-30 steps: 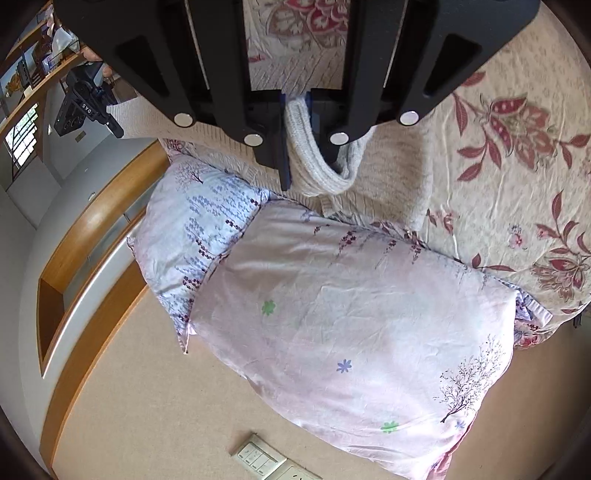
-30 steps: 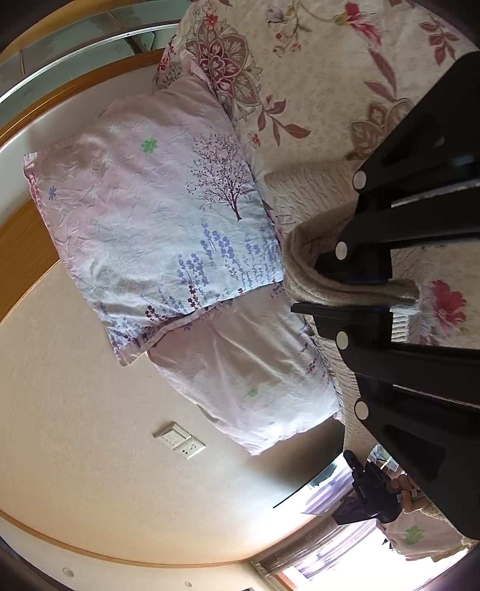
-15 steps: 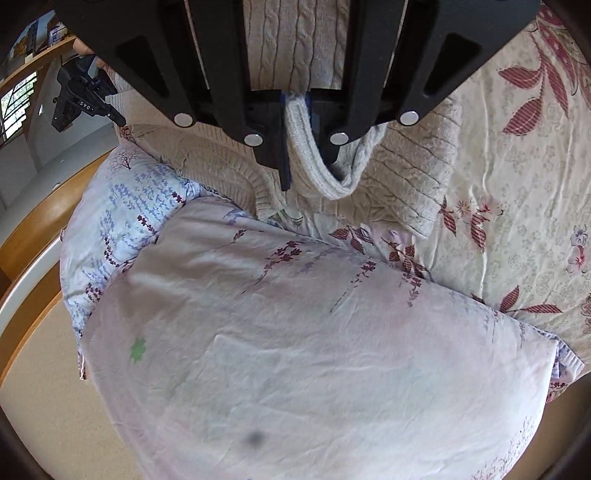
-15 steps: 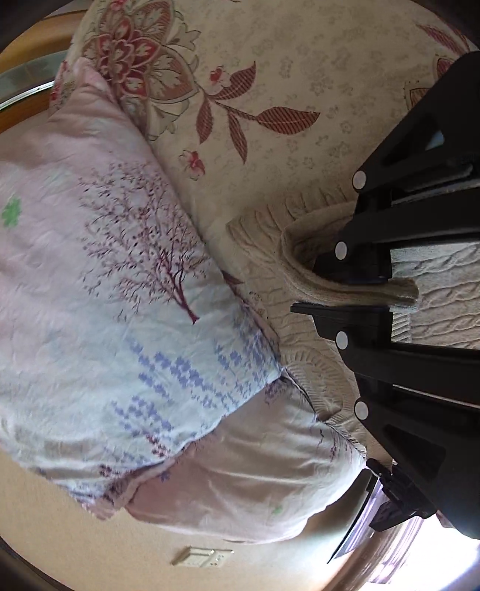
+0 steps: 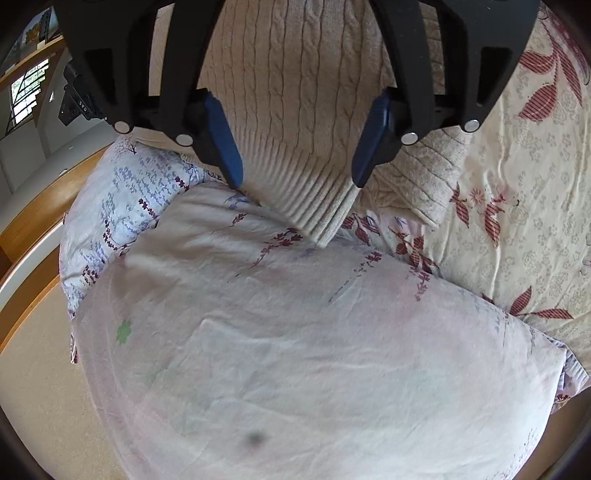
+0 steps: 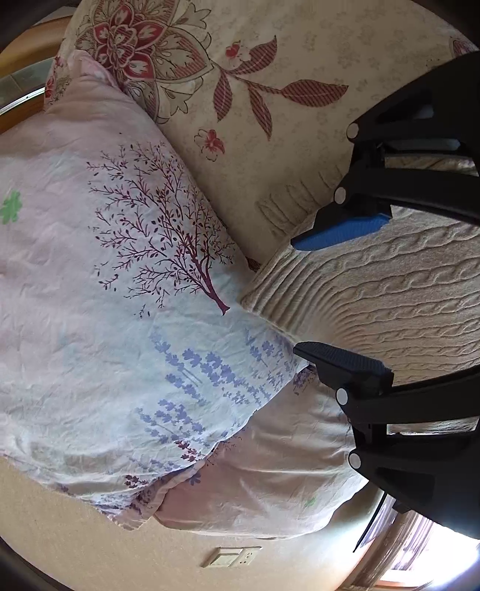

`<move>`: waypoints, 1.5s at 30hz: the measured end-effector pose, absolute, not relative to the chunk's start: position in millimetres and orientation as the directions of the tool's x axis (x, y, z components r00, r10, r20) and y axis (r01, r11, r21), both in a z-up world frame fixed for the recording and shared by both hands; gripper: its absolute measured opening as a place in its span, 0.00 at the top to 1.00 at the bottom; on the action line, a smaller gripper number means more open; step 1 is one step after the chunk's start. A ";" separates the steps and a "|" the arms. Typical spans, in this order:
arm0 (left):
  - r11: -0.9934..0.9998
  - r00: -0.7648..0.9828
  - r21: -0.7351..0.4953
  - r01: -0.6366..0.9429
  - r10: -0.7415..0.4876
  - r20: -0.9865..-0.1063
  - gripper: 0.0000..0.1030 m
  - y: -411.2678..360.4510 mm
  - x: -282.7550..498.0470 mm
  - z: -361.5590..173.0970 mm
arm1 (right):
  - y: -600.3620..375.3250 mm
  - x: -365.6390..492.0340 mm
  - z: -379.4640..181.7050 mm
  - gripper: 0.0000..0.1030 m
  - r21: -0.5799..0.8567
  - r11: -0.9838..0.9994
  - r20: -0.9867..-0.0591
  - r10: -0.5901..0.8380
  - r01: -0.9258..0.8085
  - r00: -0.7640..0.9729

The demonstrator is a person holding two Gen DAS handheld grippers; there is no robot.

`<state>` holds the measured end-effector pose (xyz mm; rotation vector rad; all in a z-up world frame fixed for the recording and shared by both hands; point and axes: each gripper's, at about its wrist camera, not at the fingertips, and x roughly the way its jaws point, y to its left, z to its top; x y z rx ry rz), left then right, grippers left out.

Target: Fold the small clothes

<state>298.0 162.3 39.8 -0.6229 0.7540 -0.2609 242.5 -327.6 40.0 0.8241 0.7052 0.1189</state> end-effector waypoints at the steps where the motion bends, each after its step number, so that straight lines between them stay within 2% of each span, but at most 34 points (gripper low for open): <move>1: 0.797 0.712 -0.603 0.011 -0.429 -0.555 0.40 164.3 293.3 43.6 | -328.8 238.9 42.5 0.48 0.697 0.698 -0.530 0.350 0.162 0.772; 7: 0.872 0.717 -0.487 0.055 -0.374 -0.588 0.50 176.7 253.8 54.6 | -339.6 190.3 50.4 0.49 0.579 0.797 -0.589 0.267 0.168 0.763; 13: 0.910 0.671 -0.404 0.095 -0.358 -0.649 0.51 177.2 222.1 42.0 | -333.8 161.0 35.8 0.50 0.504 0.854 -0.648 0.276 0.128 0.710; 16: 0.931 0.666 -0.347 0.110 -0.328 -0.670 0.51 170.0 214.2 35.5 | -328.0 155.6 32.3 0.58 0.474 0.874 -0.663 0.272 0.110 0.697; 17: 0.933 0.662 -0.342 0.110 -0.325 -0.675 0.51 168.5 212.8 33.1 | -326.0 154.2 31.8 0.64 0.467 0.878 -0.666 0.273 0.103 0.694; 18: 0.934 0.657 -0.339 0.111 -0.325 -0.680 0.54 167.3 211.8 31.0 | -323.9 154.1 30.8 0.67 0.461 0.882 -0.670 0.275 0.097 0.689; 22: 0.945 0.643 -0.307 0.113 -0.305 -0.702 0.60 160.9 211.3 23.4 | -315.3 155.3 31.1 0.68 0.419 0.904 -0.685 0.255 0.082 0.682; 25: 0.943 0.639 -0.308 0.126 -0.315 -0.702 0.66 158.3 210.8 21.5 | -310.7 154.4 32.5 0.74 0.380 0.922 -0.691 0.231 0.071 0.684; 33: 0.942 0.628 -0.309 0.131 -0.319 -0.710 0.66 153.3 211.0 16.7 | -308.5 155.8 29.5 0.76 0.355 0.933 -0.704 0.223 0.062 0.674; 35: 0.942 0.627 -0.311 0.128 -0.320 -0.710 0.67 153.2 211.0 16.4 | -307.8 154.8 30.9 0.87 0.349 0.936 -0.699 0.221 0.054 0.680; 37: 0.933 0.615 -0.333 0.134 -0.342 -0.711 0.89 154.1 212.1 15.5 | -308.7 151.8 33.4 0.89 0.363 0.930 -0.687 0.229 0.053 0.690; 45: 0.901 0.614 -0.404 0.156 -0.409 -0.675 0.93 168.8 206.8 25.6 | -313.3 133.8 56.1 0.90 0.450 0.892 -0.623 0.284 0.036 0.729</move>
